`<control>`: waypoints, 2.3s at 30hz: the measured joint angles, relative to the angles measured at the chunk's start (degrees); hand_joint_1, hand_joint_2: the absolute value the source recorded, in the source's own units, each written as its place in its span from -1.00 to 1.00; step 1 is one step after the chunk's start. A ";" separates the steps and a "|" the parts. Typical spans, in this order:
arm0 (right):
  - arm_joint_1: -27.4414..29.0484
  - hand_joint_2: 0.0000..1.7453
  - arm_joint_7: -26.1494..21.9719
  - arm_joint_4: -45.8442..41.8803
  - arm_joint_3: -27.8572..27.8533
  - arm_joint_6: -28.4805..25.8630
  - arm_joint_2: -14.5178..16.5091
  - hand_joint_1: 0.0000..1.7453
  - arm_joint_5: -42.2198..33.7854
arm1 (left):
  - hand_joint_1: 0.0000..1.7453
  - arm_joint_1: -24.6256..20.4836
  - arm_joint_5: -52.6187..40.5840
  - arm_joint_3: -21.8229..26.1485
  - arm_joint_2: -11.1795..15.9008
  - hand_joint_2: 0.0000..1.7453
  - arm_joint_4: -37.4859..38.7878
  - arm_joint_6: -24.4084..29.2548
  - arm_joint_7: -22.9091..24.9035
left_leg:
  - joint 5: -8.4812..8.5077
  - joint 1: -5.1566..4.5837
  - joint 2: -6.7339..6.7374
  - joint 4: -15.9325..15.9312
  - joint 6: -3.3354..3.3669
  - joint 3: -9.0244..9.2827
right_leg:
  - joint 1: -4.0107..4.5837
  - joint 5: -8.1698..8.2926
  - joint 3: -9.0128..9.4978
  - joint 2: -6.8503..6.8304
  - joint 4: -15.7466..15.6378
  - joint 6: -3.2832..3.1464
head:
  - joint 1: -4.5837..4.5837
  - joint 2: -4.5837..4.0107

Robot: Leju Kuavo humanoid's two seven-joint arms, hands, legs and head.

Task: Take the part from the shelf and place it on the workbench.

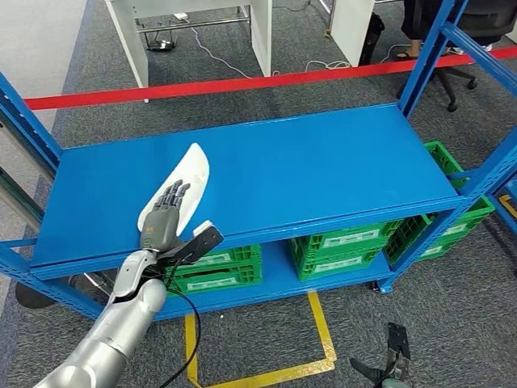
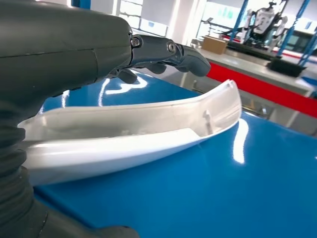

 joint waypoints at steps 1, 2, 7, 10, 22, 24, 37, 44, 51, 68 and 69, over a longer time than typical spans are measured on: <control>-0.11 1.00 0.27 0.04 0.36 0.01 0.00 -1.00 -0.07 | -1.00 -0.94 -1.13 -0.01 -0.03 1.00 1.07 -0.18 1.19 | 0.00 0.00 0.00 0.00 0.00 0.00 | 0.00 0.00 0.00 0.00 0.00 0.00 | 0.00 0.00; -0.21 1.00 0.57 0.07 0.70 0.02 0.00 -1.00 -0.11 | -1.00 -1.82 -2.22 -0.02 -0.07 1.00 2.11 -0.42 2.33 | 0.00 0.00 0.00 0.00 0.00 0.00 | 0.00 0.00 0.00 0.00 0.00 0.00 | 0.00 0.00; -0.80 1.00 2.06 0.27 2.35 0.10 0.00 -1.00 -0.20 | -1.00 -6.06 -7.70 -0.01 -0.10 1.00 7.29 -2.47 8.60 | 0.00 0.00 0.00 0.00 0.00 0.00 | 0.00 0.00 0.00 0.00 0.00 0.00 | 0.00 0.00; -0.93 1.00 2.87 0.45 3.16 0.17 0.00 -1.00 -0.26 | -1.00 -8.10 -10.89 0.00 -0.05 1.00 10.09 -3.93 12.55 | 0.00 0.00 0.00 0.00 0.00 -0.01 | 0.00 0.00 0.01 -0.01 0.01 0.00 | 0.00 0.00; -1.11 1.00 4.72 0.92 4.78 0.51 -0.01 -1.00 -0.35 | 0.49 -12.73 -19.30 0.00 0.37 1.00 15.77 -8.64 23.43 | 0.00 0.00 0.00 -0.01 0.00 0.03 | -0.02 0.01 0.18 -0.01 0.01 0.01 | 0.00 0.00; -1.11 1.00 4.85 0.96 4.85 0.59 -0.01 -1.00 -0.36 | 1.00 -12.90 -19.88 0.00 0.51 1.00 16.14 -9.25 23.98 | 0.01 0.00 0.00 -0.01 0.00 0.06 | -0.02 0.01 0.20 -0.01 0.01 0.01 | 0.00 0.00; -1.32 1.00 5.19 1.02 5.69 0.64 -0.02 -1.00 -0.34 | 1.00 -12.85 -20.67 0.01 0.96 1.00 17.84 -10.01 23.98 | 0.03 0.01 0.00 -0.01 -0.01 0.11 | -0.01 0.02 0.19 -0.01 0.01 0.00 | 0.01 0.00; -1.56 1.00 5.24 1.05 6.16 0.66 -0.02 -1.00 -0.33 | 1.00 -12.67 -19.99 0.29 1.33 1.00 18.24 -8.29 19.76 | 0.03 0.00 0.00 0.00 0.00 0.10 | -0.02 0.02 0.20 -0.01 0.00 0.00 | 0.00 0.00; -1.59 1.00 5.22 1.11 6.16 0.68 -0.02 -1.00 -0.34 | 1.00 -12.18 -19.01 0.48 1.65 1.00 18.27 -6.62 17.47 | 0.03 0.00 0.00 0.00 0.00 0.10 | -0.03 0.02 0.20 -0.01 0.00 0.01 | 0.00 0.00; -0.10 1.00 1.67 1.38 6.07 -0.26 -0.79 -1.00 -2.96 | 1.00 3.22 21.50 3.63 1.18 1.00 -5.91 -12.46 -8.72 | -0.05 -0.18 0.07 0.09 0.37 -0.01 | -0.34 0.41 0.08 0.11 -0.45 0.51 | 0.01 0.00; 0.08 1.00 1.47 1.40 6.03 -0.32 -0.86 -1.00 -3.14 | 1.00 4.80 24.21 3.63 1.21 1.00 -9.02 -13.33 -9.50 | 0.51 -0.33 0.08 -0.28 0.78 -0.12 | -0.46 0.91 0.12 0.18 -1.04 0.94 | -0.03 0.00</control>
